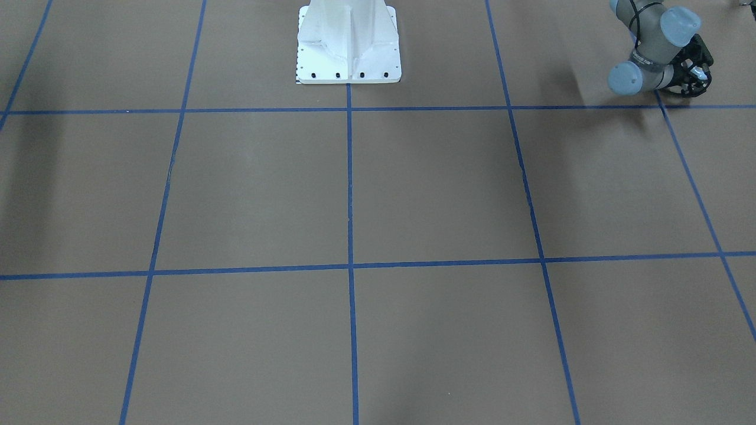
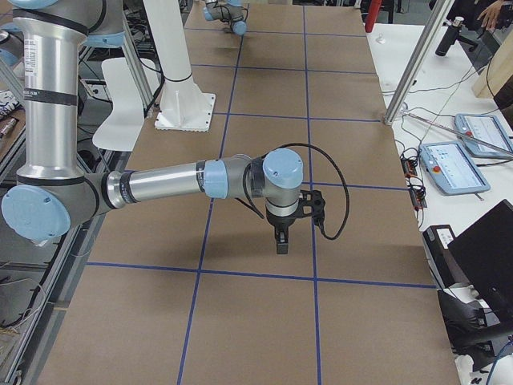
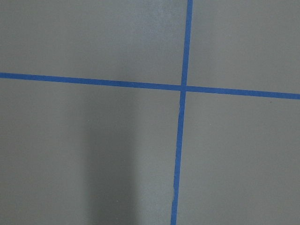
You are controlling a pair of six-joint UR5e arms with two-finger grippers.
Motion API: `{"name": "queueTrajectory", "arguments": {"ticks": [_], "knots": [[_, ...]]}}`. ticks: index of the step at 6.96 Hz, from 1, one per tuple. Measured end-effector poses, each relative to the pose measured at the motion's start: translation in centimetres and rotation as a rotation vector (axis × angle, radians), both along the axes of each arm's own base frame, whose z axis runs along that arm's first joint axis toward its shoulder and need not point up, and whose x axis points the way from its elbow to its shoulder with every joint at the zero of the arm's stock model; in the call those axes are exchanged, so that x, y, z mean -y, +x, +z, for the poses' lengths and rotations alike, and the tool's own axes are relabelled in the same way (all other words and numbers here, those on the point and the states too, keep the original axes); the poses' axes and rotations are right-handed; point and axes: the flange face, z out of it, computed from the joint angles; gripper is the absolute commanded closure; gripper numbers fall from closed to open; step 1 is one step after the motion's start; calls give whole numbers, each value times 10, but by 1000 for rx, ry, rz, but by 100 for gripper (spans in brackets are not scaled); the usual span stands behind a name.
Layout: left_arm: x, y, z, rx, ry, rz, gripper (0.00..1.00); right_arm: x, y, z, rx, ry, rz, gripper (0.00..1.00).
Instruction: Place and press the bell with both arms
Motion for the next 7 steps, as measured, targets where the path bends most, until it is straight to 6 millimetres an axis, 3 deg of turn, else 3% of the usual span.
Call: {"name": "queueTrajectory", "arguments": {"ticks": [7], "knots": [[-1, 1, 8, 6, 5, 1, 2, 0, 0, -3, 0, 5, 0, 0]]}}
